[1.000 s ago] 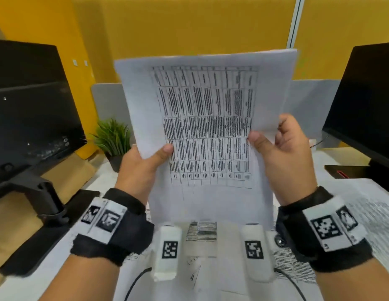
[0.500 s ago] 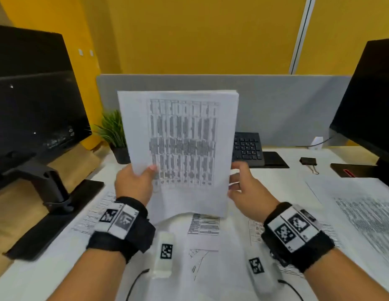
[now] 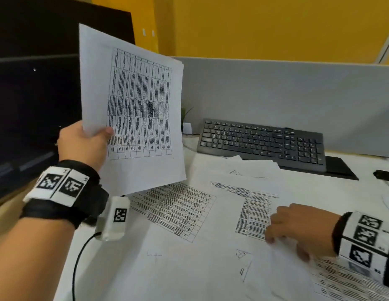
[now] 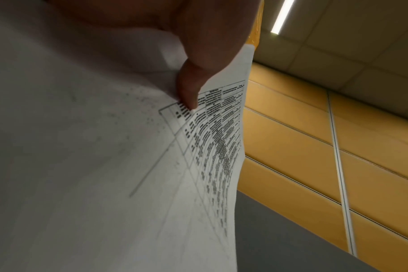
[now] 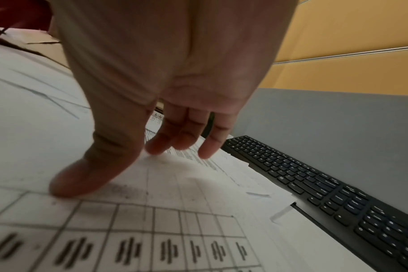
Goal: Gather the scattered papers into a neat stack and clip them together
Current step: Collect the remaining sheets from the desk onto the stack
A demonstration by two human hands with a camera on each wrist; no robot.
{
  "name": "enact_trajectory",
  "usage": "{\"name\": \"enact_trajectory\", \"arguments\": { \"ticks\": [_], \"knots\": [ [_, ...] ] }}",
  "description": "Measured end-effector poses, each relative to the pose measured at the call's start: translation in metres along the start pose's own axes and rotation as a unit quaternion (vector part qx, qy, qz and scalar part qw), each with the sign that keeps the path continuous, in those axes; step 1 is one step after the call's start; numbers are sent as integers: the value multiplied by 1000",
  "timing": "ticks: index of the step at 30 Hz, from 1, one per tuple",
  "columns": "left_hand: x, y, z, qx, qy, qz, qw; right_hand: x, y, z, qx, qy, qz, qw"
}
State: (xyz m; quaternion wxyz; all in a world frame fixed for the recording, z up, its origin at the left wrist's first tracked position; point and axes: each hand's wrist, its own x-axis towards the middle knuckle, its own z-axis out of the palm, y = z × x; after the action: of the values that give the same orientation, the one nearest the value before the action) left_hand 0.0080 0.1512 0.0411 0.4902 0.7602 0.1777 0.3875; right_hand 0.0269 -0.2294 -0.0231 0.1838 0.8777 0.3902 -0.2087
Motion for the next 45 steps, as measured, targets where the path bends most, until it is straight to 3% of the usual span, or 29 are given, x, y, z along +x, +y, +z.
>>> {"name": "enact_trajectory", "arguments": {
  "ticks": [4,9,15,18,23,26,45],
  "knots": [
    [10,-6,-7,-8,19,-9,1000,13,-2,-9,-58,-12,-49,997],
    [26,-12,-7,-15,17,2,1000,34,-11,-42,-121,-22,-54,991],
    [37,-27,-2,-2,-5,-4,1000,123,-56,-119,-136,139,-122,973],
    [38,-38,-2,-22,-18,-28,999,173,-96,-135,-76,156,-146,974],
    [40,-49,-3,-51,-13,-45,998,216,-137,-149,-96,81,-153,980],
    [41,-47,-2,-45,-17,-27,998,225,-142,-158,-92,86,-133,983],
    [39,-47,-4,-62,-34,11,997,221,-113,-142,-35,39,-108,993]
  ]
}}
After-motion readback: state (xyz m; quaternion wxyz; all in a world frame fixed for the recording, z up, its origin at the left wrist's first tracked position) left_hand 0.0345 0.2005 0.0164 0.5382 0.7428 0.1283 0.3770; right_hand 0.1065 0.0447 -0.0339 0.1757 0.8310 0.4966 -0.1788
